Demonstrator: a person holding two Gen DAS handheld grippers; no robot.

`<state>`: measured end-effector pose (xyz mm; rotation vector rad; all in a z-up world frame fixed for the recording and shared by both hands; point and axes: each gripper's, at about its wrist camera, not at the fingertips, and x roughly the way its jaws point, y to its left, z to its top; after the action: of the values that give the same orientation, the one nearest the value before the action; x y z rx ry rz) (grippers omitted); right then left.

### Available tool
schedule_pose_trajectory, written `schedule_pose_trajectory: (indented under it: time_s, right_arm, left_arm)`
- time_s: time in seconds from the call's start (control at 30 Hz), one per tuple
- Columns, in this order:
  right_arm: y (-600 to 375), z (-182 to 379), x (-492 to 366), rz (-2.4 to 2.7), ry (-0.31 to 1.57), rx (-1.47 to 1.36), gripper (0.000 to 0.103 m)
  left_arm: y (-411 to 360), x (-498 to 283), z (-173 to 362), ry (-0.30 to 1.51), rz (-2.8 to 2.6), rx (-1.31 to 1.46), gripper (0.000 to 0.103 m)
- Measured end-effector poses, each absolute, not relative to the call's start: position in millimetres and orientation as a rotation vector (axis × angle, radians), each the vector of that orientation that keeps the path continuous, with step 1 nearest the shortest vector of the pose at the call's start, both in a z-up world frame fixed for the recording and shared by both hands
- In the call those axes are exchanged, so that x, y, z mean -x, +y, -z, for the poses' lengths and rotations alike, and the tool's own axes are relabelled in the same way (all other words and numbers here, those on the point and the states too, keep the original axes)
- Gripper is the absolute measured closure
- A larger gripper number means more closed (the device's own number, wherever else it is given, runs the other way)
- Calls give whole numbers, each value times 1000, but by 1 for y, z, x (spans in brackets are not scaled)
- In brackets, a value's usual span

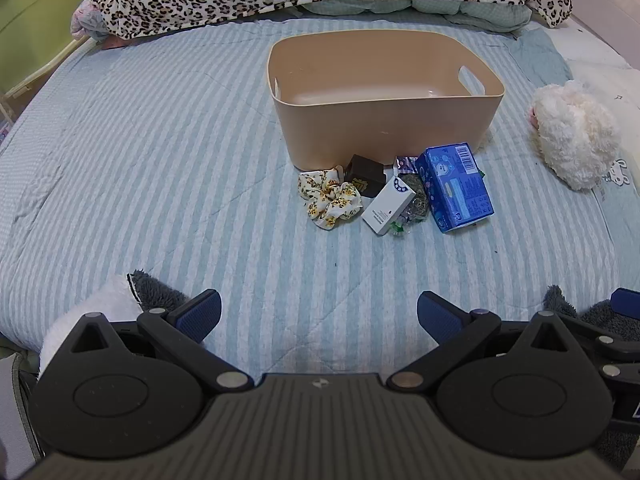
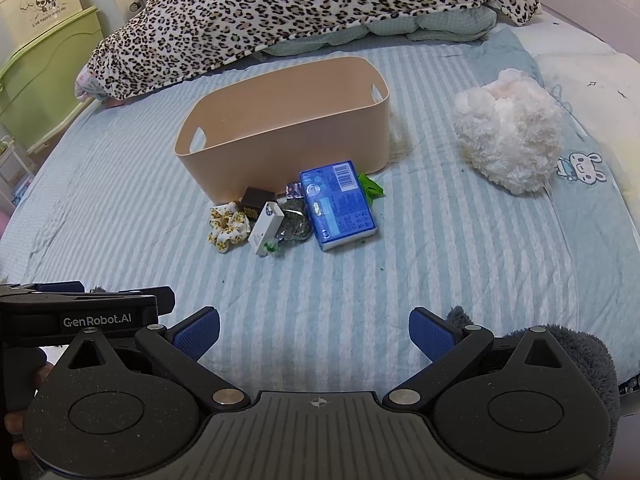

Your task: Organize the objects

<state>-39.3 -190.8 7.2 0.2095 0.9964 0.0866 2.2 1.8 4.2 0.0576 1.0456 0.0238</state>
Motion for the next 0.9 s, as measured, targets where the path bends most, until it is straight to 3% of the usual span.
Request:
schedule_pose_trajectory:
  time_s: [0.9]
  right_arm:
    - [-193, -7, 34, -77, 992, -191, 1]
  left_arm:
    - [6, -4, -3, 1041, -27, -58, 0]
